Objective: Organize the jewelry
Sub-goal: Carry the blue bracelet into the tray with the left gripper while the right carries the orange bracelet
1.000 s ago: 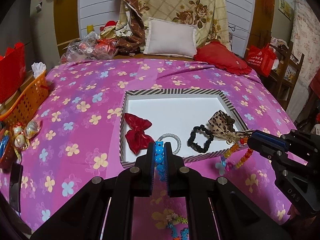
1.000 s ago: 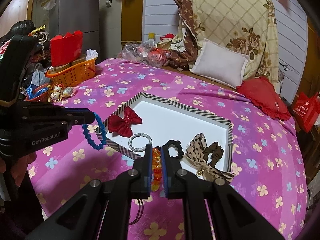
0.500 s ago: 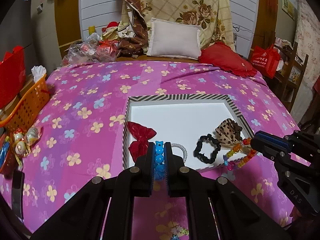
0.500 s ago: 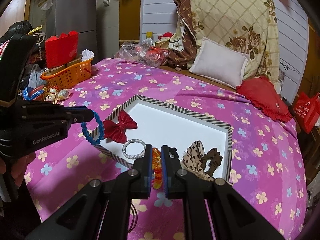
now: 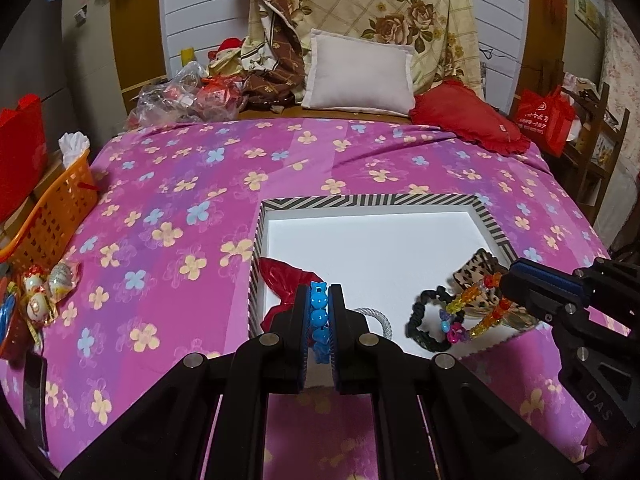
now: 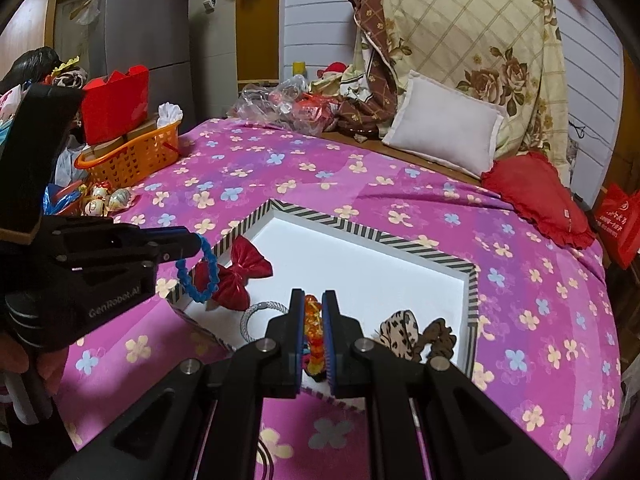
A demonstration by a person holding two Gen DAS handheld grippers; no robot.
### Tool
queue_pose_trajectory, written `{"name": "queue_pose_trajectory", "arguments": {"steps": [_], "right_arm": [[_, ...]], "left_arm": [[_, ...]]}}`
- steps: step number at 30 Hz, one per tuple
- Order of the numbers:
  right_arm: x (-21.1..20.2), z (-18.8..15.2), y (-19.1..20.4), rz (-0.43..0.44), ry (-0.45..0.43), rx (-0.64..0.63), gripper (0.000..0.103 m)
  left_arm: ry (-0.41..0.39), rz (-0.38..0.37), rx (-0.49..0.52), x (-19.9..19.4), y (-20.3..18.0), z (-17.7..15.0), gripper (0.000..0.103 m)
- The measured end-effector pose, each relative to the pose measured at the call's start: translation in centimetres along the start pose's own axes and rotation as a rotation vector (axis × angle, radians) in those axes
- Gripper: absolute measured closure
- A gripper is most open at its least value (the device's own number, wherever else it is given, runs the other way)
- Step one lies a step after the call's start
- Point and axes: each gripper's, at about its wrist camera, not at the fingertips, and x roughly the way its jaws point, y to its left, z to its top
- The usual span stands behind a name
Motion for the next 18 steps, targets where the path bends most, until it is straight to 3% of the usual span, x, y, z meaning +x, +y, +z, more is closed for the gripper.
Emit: {"name": "queue_pose_trajectory", "arguments": {"steps": [11,18], "right_arm": [[4.9,-1.2,-2.4,0.032,0.080,0.085,0.095],[7.8,-2.6,-5.7,-0.024,0.134,0.149,0.095]], "left_arm": [[0.052,0.023,-0.015,4.3,0.3,0.2,0.103],[0.086,0.030,-0.024,7.0,0.2,0.0,0.103]]}}
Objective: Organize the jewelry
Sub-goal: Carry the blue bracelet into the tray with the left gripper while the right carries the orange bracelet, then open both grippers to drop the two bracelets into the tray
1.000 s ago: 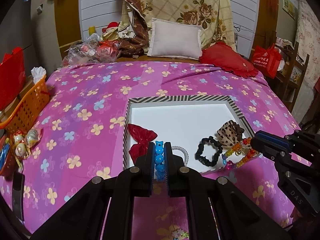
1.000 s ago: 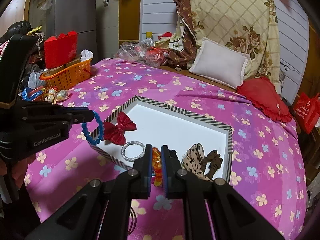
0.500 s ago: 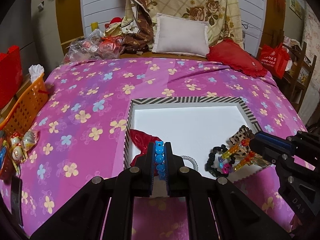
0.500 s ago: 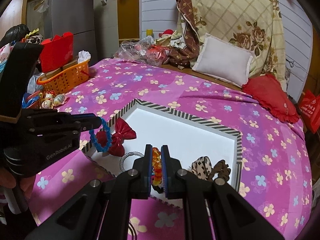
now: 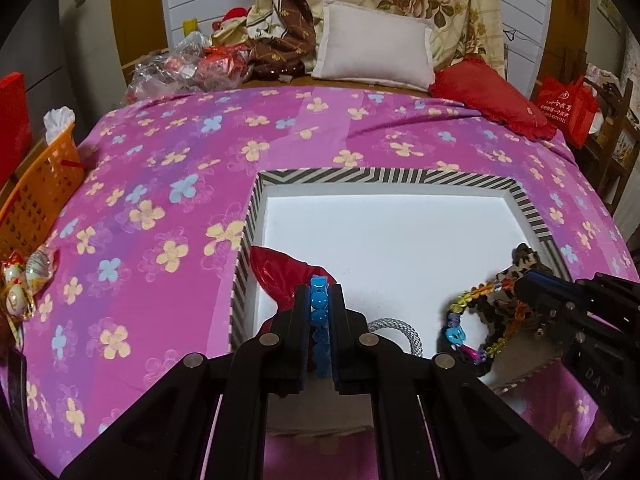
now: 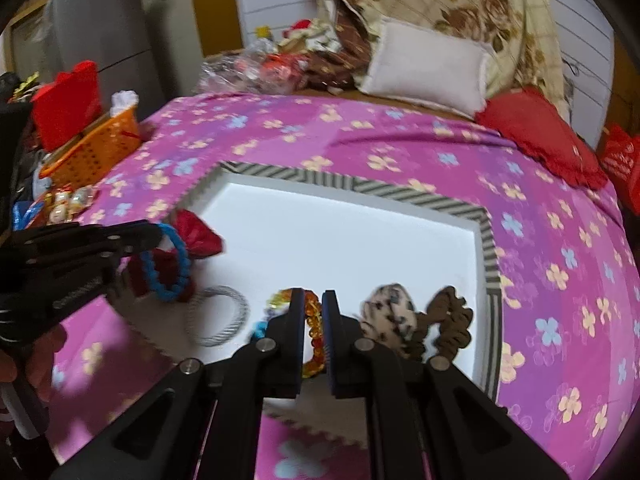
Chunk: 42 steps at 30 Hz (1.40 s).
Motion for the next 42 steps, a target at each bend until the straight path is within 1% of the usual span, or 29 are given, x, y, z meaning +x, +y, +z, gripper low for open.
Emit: {"name": "queue_pose_trajectory", "arguments": {"steps": [5,11,13,14,15,16,17,18,22,24,26,30,35,42], "right_arm": [[1.5,-0.6,-1.7,-0.021,0.028,0.035,0.095],[2.5,-1.5,-1.4,-0.058,0.056,0.001,0.095],[2.6,-1.6,-1.2,-0.067,0.063,-0.007,0.093],[2.4,-1.7,-1.1,-0.068,0.060,-0.006,0.088],[2.3,-1.6,-1.0,-0.068,0.058,-0.005,0.080],[2.0,-1.7,-0.9,-0.070,0.051,-0.004,0.075],[1.7,-1.7,-0.8,-0.069,0.046,-0.003,0.067],[1.3,-1.7,-0.7,-0.063,0.037,-0.001,0.062],[-0.5,-1.6,0.2,-0.049,0.006,-0.006,0.058],[-1.3,-1.7,0.5,-0.048,-0.007,-0.009,0.051],[-2.2,-1.8,0.8,-0.043,-0.023,-0.007,0.047],[-3.7,-2.1,1.3,-0.042,-0.039,-0.004,0.041],[-4.9,-3.0,1.6,-0.038,-0.042,0.014,0.038],[-6.8,-4.8,2.0,-0.040,-0.047,0.031,0.033]], "left_arm": [[0.024,-0.005,-0.003,1.7,-0.2,-0.2,0.103],[0.043,-0.006,0.005,3.1,-0.5,-0.7,0.103],[0.038,-0.007,0.006,3.2,-0.6,-0.8,0.103],[0.034,-0.007,0.006,3.2,-0.6,-0.8,0.103],[0.030,-0.009,0.004,3.2,-0.5,-0.8,0.103],[0.025,-0.013,0.001,3.1,-0.4,-0.9,0.103],[0.018,-0.015,-0.006,2.9,-0.3,-0.9,0.092],[0.012,-0.017,-0.010,2.7,-0.2,-0.9,0.089],[-0.027,-0.002,0.007,1.3,-0.3,-0.9,0.082],[-0.044,-0.001,0.014,0.3,-0.4,-0.9,0.081],[-0.055,0.003,0.016,-0.6,-0.4,-1.1,0.081],[-0.081,0.011,0.028,-2.5,-0.5,-1.5,0.081],[-0.095,0.002,0.018,-4.6,-0.6,-2.4,0.081],[-0.104,0.014,0.028,-6.5,-1.0,-4.3,0.081]]}}
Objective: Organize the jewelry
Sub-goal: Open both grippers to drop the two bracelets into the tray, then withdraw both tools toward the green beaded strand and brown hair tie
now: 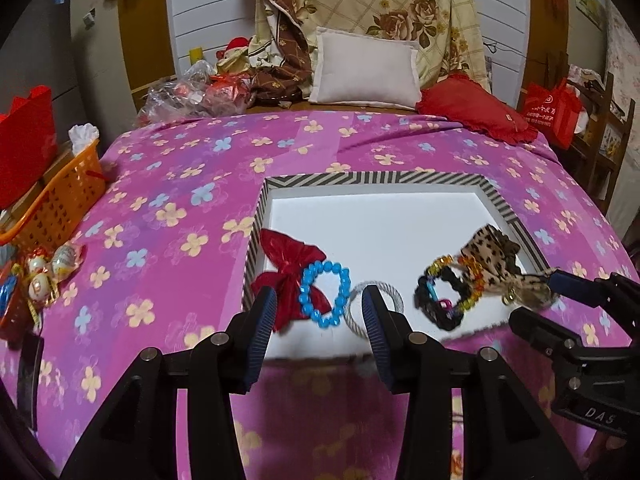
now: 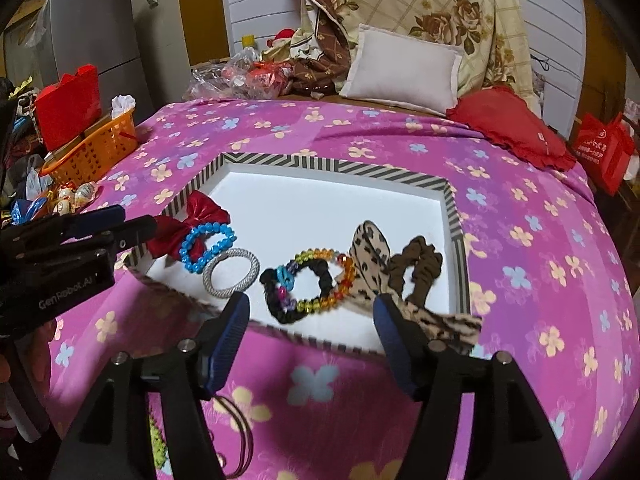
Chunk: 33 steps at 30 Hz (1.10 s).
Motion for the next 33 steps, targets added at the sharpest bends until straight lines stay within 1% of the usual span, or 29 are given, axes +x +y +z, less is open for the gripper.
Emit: {"name": "queue_pose_trajectory", "arguments": {"steps": [6,14,33], "right_arm": [[-1.6,-1.4,0.3,0.003,0.001,0.008,0.030],[-3.0,-3.2,0.9,0.005,0.008,0.009,0.029],[-5.9,-5.4,2.4,-0.001,0.002,-0.020,0.026]], "left_arm": [[-0.001,-0.006,-0.020,-1.6,0.0,-1.3,0.081],[-0.009,0.011,-0.008,-3.3,-0.3,-3.1,0.081],[-0.029,0.024,-0.009,-6.7,0.1,-5.7,0.081]]}}
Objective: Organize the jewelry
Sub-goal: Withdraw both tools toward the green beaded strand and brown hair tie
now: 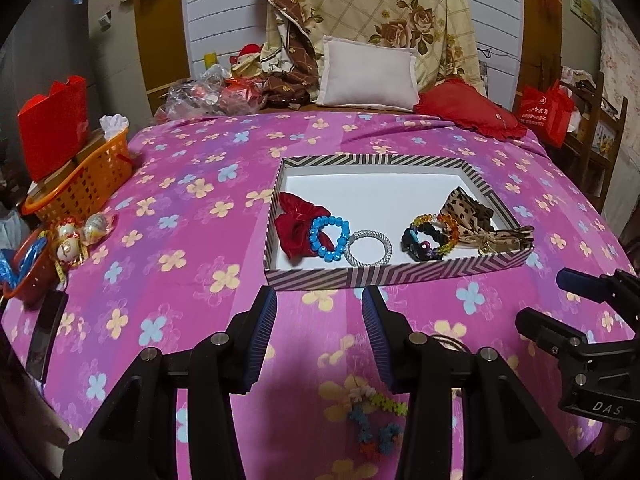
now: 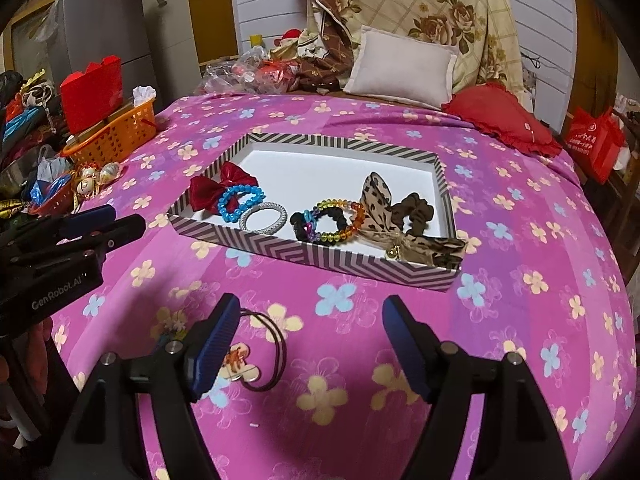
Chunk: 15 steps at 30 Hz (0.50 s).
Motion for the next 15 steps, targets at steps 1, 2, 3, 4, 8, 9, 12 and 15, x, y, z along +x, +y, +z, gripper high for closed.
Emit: {"name": "queue_pose_trajectory", "arguments": {"steps": [1,2,3,4,8,9,12,15], "right_arm": [[-0.2,-0.1,0.1,0.000,-0.001,-0.002,0.026],[-0.4,-0.2,0.2,0.000,-0.003,-0.005,0.026],[-0.6,-0.2,0.4,-0.001,-0.004,-0.007,0.026],[-0.7,-0.3,0.4,-0.001,-0.005,-0.008,0.026],[-1.2,-0.5,0.6,0.001,-0.006,-0.010,0.025],[-1.3,-0.6,0.6,0.001,-0.006,-0.011,0.025],[-1.7,-0.8,0.9,0.004,-0.009,-0.016,0.025],[-1.9,-0.9,1.0,0.006,-0.009,-0.021,0.025]], "left_arm": [[-0.001,0.001,0.002,-0.2,0.0,-0.2,0.081],[-0.002,0.001,0.003,-0.4,-0.1,-0.3,0.081],[-0.003,0.002,0.005,-0.6,-0.1,-0.5,0.081],[-0.004,0.002,0.006,-0.8,-0.1,-0.6,0.081],[-0.007,0.003,0.006,-1.4,-0.1,-1.1,0.081],[-0.007,0.002,0.005,-1.6,-0.1,-1.2,0.081],[-0.008,0.004,0.008,-1.8,-0.1,-1.4,0.081],[-0.008,0.006,0.013,-2.1,-0.3,-1.7,0.081]]}}
